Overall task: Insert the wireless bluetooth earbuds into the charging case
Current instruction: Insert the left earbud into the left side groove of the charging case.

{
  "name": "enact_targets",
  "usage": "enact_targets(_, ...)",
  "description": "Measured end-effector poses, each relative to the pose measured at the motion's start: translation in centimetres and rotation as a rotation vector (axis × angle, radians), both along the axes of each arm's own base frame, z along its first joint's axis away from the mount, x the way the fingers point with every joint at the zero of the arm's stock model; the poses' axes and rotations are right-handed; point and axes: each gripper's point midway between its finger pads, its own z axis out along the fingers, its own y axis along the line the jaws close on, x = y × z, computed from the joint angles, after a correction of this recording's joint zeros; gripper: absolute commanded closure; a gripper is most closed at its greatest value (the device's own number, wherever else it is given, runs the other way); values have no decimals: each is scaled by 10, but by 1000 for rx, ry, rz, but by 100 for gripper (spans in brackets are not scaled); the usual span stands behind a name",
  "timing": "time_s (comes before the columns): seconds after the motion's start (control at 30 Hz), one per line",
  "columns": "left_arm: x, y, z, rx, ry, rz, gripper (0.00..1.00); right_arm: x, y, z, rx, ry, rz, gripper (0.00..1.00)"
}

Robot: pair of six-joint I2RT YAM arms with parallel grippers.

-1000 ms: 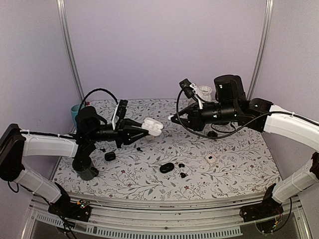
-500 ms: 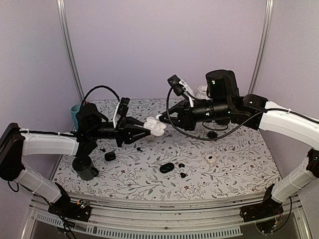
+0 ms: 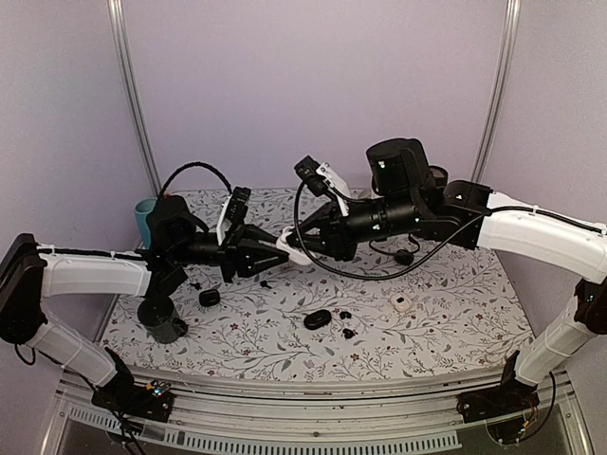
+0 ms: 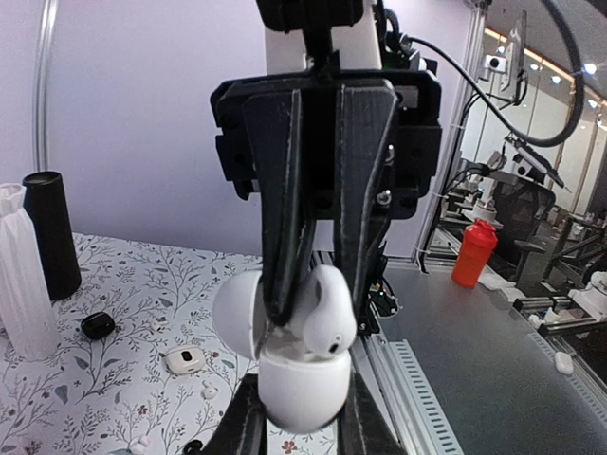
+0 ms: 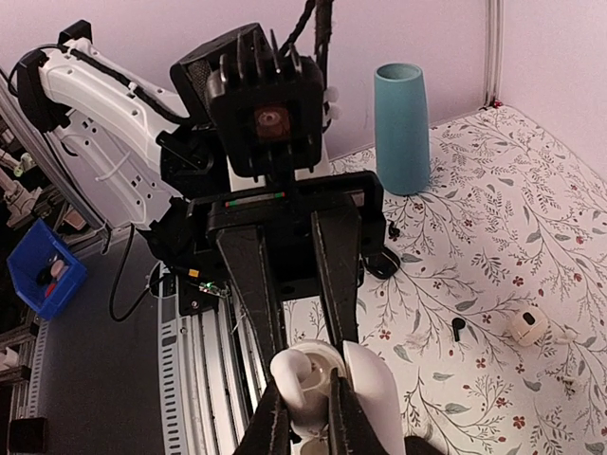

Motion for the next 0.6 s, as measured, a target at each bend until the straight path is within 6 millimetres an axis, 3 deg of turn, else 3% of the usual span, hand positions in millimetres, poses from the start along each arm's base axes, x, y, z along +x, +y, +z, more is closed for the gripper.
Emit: enact_targets(0.6, 2, -1, -4, 16, 28, 11, 100, 8, -1, -10, -57, -23, -45, 91)
